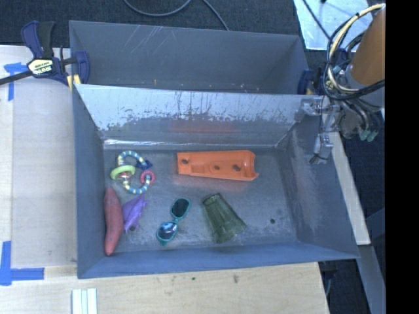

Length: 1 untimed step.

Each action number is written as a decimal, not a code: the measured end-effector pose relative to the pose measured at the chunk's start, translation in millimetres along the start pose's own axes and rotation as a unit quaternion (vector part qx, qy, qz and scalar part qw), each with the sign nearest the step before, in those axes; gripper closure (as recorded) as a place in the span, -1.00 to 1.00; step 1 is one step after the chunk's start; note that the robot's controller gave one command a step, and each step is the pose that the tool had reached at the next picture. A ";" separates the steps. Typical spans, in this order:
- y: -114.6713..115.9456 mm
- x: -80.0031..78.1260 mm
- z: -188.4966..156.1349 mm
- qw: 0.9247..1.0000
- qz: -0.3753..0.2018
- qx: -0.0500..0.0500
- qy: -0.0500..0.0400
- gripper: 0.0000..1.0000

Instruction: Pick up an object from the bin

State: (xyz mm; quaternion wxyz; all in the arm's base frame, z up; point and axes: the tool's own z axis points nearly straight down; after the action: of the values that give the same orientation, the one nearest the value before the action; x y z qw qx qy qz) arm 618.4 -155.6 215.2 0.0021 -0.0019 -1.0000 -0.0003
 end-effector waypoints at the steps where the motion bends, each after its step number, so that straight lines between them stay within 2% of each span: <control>1: 0.7 -1.5 -5.3 1.000 -0.001 0.001 -0.004 -1.00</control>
Offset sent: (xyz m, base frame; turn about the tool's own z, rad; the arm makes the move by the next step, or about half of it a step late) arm 0.0063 0.0362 -0.0833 -0.2564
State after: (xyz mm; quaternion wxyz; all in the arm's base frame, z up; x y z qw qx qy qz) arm 619.9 -155.0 220.5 -0.0021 -0.0005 -1.0000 0.0005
